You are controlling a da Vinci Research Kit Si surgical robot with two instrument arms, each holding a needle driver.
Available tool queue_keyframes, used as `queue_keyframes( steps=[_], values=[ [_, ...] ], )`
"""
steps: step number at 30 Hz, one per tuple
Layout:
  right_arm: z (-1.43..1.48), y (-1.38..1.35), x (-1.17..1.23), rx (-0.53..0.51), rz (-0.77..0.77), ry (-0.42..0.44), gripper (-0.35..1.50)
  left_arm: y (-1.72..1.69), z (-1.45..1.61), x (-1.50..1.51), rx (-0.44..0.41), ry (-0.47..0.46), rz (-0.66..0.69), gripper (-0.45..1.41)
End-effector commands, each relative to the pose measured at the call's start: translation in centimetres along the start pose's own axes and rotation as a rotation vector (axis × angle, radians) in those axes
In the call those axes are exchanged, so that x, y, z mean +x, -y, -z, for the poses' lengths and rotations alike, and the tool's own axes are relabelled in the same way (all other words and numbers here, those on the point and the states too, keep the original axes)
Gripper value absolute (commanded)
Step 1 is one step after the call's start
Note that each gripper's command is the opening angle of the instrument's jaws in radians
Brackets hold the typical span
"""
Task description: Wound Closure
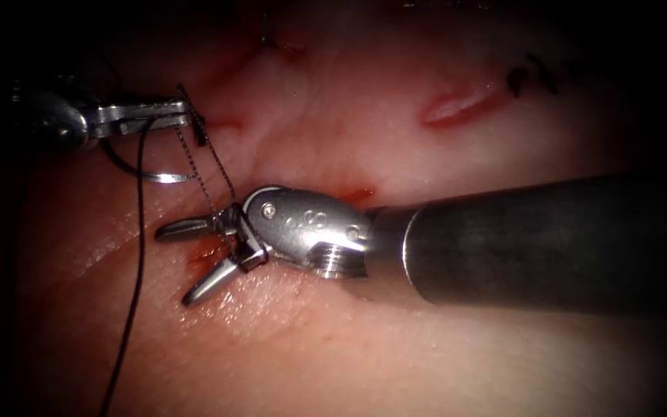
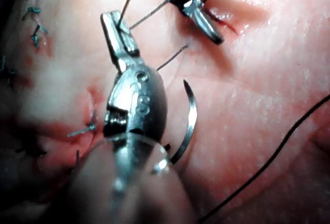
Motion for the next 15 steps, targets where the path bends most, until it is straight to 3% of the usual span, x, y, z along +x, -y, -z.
queue_keyframes(
  steps=[1,11,15],
  values=[
    [-0.08,-0.04,0.00,0.005,-0.003,-0.026,0.94,0.02,-0.05,-0.11,0.002,0.002,-0.011,-0.45],
    [0.00,-0.02,0.06,0.023,-0.032,-0.137,0.93,-0.16,-0.08,-0.53,0.004,0.154,-0.077,-0.45],
    [0.04,-0.03,0.10,0.021,-0.032,-0.187,0.93,-0.30,-0.10,-0.57,-0.007,0.201,-0.103,-0.45]
  ],
)
